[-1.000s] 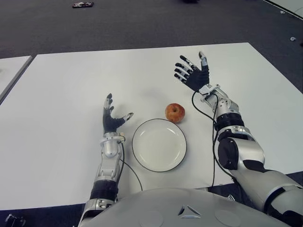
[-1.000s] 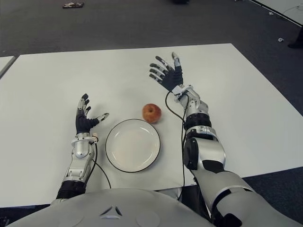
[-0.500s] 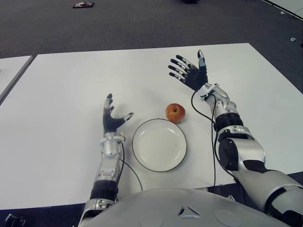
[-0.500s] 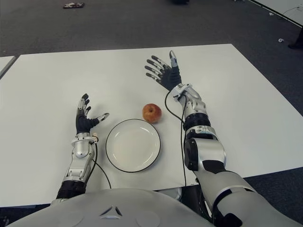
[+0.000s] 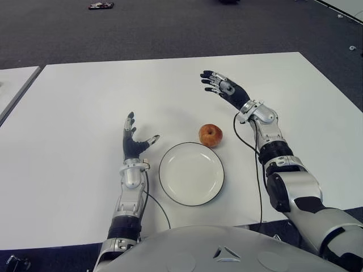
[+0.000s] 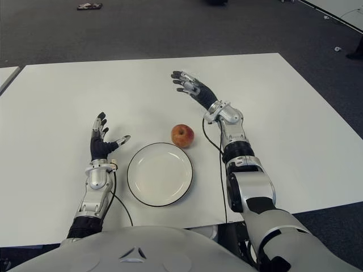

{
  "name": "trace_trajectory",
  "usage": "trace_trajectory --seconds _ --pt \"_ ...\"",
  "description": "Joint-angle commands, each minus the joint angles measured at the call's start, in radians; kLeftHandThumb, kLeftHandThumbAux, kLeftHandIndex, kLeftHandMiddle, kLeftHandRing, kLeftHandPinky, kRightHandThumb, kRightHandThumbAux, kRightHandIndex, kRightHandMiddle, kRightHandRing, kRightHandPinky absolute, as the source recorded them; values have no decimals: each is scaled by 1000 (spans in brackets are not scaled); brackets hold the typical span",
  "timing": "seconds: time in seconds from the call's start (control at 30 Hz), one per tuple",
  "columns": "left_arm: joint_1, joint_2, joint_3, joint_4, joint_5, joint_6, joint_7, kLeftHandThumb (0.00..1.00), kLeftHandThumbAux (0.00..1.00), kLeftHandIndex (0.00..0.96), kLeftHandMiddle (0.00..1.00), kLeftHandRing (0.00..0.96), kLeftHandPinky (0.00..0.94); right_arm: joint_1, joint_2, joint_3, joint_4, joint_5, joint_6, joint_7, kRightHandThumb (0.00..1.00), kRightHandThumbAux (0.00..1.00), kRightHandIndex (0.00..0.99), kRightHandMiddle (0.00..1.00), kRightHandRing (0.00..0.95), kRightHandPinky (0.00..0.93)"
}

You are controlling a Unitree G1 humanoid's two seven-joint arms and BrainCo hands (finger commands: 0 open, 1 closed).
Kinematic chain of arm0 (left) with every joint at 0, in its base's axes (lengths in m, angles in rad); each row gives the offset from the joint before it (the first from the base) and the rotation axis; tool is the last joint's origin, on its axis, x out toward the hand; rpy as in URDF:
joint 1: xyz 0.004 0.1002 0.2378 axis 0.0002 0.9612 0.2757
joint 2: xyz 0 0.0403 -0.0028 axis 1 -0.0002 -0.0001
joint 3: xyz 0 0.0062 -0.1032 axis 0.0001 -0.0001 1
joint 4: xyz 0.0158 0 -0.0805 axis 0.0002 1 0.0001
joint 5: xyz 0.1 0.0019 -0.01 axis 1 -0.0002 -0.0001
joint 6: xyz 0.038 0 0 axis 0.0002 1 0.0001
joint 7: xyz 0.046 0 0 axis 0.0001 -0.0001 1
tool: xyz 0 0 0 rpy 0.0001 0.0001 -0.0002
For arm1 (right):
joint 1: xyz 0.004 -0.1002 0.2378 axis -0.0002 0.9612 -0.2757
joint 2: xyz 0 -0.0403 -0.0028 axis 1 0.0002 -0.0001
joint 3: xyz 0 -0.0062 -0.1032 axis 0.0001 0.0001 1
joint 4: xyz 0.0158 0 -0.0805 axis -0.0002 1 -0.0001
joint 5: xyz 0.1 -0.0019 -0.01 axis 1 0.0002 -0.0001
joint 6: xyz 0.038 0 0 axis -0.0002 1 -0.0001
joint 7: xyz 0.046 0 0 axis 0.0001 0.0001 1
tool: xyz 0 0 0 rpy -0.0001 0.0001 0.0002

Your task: Put the apples into the plate.

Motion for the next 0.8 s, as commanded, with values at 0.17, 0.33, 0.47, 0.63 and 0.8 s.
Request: trace_trajectory --seconds 0.17,0.33,0.47,0.63,0.8 --pt "0 1 -2 -1 4 16 7 9 587 0 0 0 0 28 -26 56 21 -80 -132 -51 60 307 0 0 0 0" --pt "-4 -1 -3 3 3 17 7 10 586 0 0 0 0 129 -82 158 -98 -264 -274 -164 116 273 0 0 0 0" --pt "-6 -4 -4 4 6 18 10 10 586 0 0 0 0 137 -152 230 -161 -502 -318 -353 156 235 0 0 0 0" --pt "-8 -6 -4 3 8 20 13 9 586 0 0 0 0 150 -201 289 -222 -702 -297 -530 201 199 0 0 0 0" --pt "-6 -7 -4 1 6 18 11 8 585 0 0 0 0 156 -230 338 -240 -804 -277 -641 208 187 0 0 0 0"
